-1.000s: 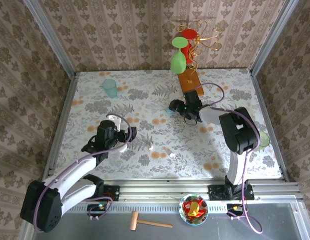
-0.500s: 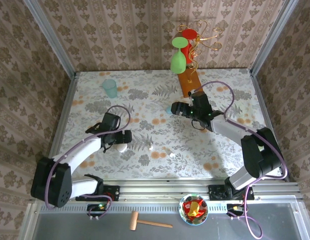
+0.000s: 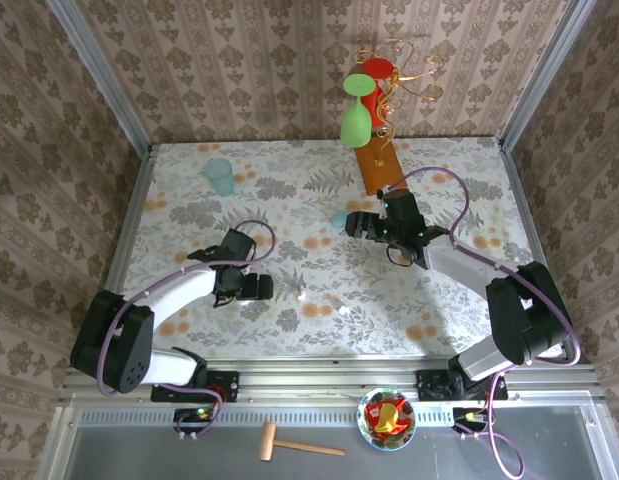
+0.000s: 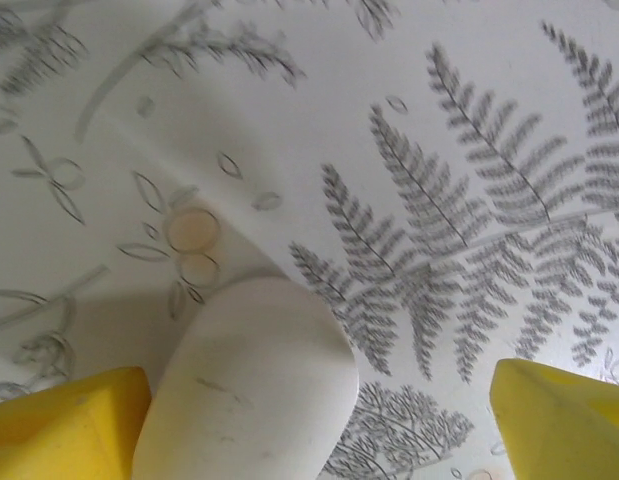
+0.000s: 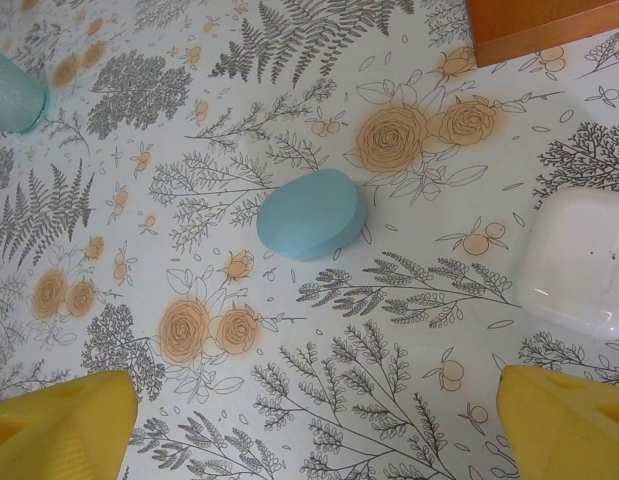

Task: Insert wireless bluetooth earbuds into charging case

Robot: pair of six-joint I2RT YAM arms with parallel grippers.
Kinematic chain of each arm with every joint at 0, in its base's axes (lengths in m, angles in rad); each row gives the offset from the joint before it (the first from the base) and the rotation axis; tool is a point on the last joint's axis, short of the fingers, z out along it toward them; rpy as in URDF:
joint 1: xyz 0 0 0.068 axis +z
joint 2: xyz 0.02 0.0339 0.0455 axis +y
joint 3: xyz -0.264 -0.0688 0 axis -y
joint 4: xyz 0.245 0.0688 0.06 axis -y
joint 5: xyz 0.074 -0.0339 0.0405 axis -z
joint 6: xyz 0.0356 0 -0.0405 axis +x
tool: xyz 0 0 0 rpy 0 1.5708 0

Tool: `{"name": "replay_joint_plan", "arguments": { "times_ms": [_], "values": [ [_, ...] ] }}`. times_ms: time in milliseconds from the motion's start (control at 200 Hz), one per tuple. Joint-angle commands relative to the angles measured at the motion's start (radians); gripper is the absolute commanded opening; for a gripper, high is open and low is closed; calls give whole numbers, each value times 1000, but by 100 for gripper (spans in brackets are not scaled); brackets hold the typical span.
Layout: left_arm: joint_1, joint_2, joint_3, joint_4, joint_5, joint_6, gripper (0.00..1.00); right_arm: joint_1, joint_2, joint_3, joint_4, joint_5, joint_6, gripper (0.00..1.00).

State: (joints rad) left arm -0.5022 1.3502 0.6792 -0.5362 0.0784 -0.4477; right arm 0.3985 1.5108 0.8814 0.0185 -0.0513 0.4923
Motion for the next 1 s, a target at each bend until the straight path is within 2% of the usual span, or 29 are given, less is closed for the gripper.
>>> {"name": "replay_joint_plan", "arguments": {
  "times_ms": [0,30,265,335,675,840,870,995],
  "values": [
    [-28,-22,22,-60,-18,-35,83,3,-18,-5,20,18,-8,93],
    [-31,-22,19,-60,-24,-35,79,3,-14,-4,24,13,-6,93],
    [-48,0,32,-78,-56,-44,69,4,-6,-7,31,8,2,92],
    [-48,10,31,-82,-84,-48,62,5,-9,-11,31,11,2,92],
    [-64,49,30,-85,-94,-54,58,5,-14,-11,20,28,2,92],
    [-73,44,37,-98,-97,-52,48,4,-17,-8,15,27,11,92],
    [-77,40,41,-102,-99,-47,43,4,-19,-8,13,27,13,91],
    [-116,25,72,-143,-148,-30,39,5,-37,-7,-1,36,29,90]
  ]
}}
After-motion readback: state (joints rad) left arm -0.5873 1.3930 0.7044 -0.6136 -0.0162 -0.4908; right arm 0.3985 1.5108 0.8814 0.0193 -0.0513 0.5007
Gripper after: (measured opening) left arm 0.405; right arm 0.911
